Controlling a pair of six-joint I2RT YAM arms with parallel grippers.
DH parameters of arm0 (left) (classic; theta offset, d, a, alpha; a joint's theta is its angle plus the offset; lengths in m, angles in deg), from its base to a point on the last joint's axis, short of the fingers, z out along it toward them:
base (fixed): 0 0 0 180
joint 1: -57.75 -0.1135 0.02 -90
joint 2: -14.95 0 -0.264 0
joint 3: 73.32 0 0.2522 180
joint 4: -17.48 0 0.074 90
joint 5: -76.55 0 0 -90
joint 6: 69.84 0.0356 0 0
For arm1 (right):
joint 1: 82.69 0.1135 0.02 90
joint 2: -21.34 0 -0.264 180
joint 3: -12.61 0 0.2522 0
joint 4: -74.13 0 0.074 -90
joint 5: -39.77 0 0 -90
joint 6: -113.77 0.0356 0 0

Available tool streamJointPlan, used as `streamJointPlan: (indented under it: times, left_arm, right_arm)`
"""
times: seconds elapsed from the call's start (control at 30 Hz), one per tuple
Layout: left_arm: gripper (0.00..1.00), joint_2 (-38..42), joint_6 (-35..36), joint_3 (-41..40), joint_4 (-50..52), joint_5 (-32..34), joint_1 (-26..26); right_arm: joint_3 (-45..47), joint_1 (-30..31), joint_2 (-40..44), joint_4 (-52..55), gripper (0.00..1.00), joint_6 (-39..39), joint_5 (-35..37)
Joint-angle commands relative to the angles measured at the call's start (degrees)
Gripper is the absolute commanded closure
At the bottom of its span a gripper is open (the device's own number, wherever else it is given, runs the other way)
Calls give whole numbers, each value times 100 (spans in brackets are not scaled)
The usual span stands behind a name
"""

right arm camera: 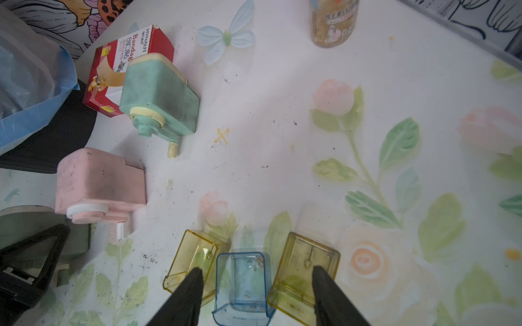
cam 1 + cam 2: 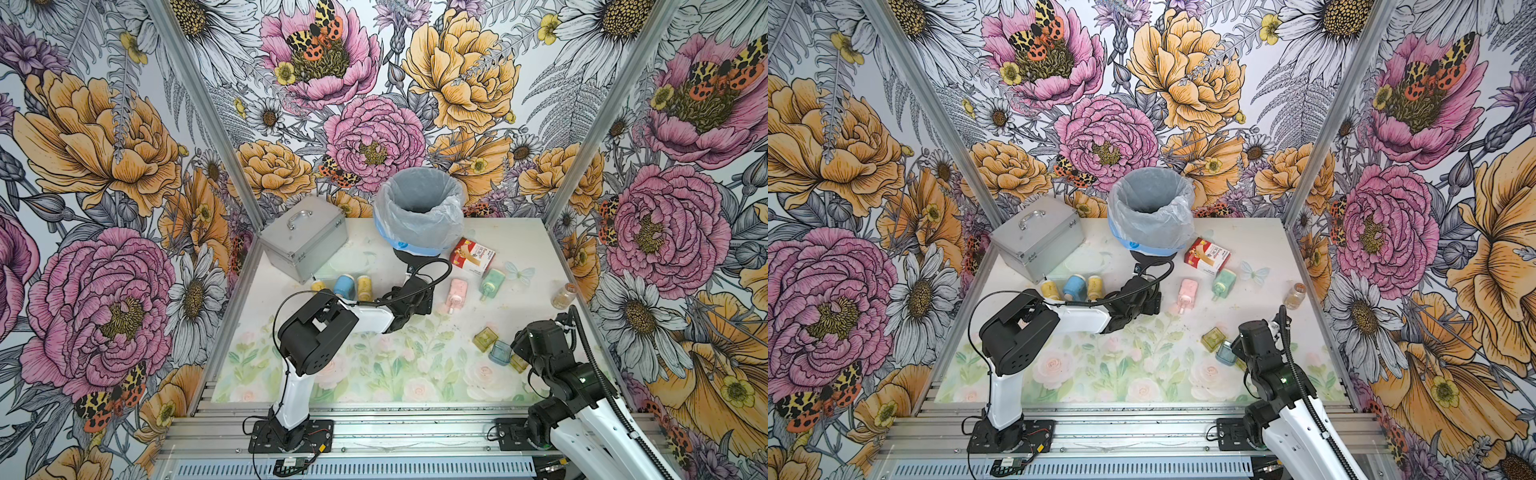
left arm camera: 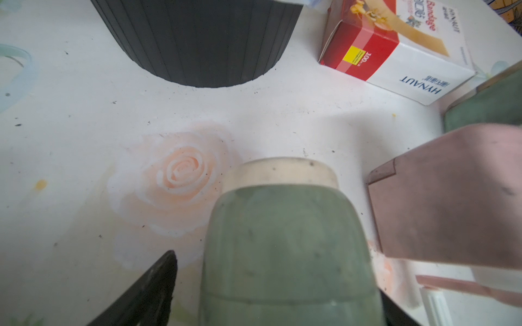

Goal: Take out the pencil sharpener tray and clean the shavings
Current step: Pick up the pencil sharpener from the center of the board.

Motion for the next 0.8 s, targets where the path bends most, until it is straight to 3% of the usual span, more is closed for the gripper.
streamJointPlan:
  times: [0.0, 0.33, 0.63, 0.77]
  left_arm:
    - [25, -68, 91, 96, -111, -52, -71]
    - [47, 279, 330, 22, 256, -184, -79]
    - [54, 814, 548, 12, 924, -558, -113]
    - [59, 1146, 678, 1, 1220, -1041, -145]
  right_arm:
    - [-237, -24, -70, -239, 38, -293, 114]
    - [-385, -21, -785, -1118, 37, -1046, -537]
    - [-498, -42, -1397, -1772, 33, -1546, -1162]
    - [-517, -62, -1578, -2045, 32, -1695, -1460]
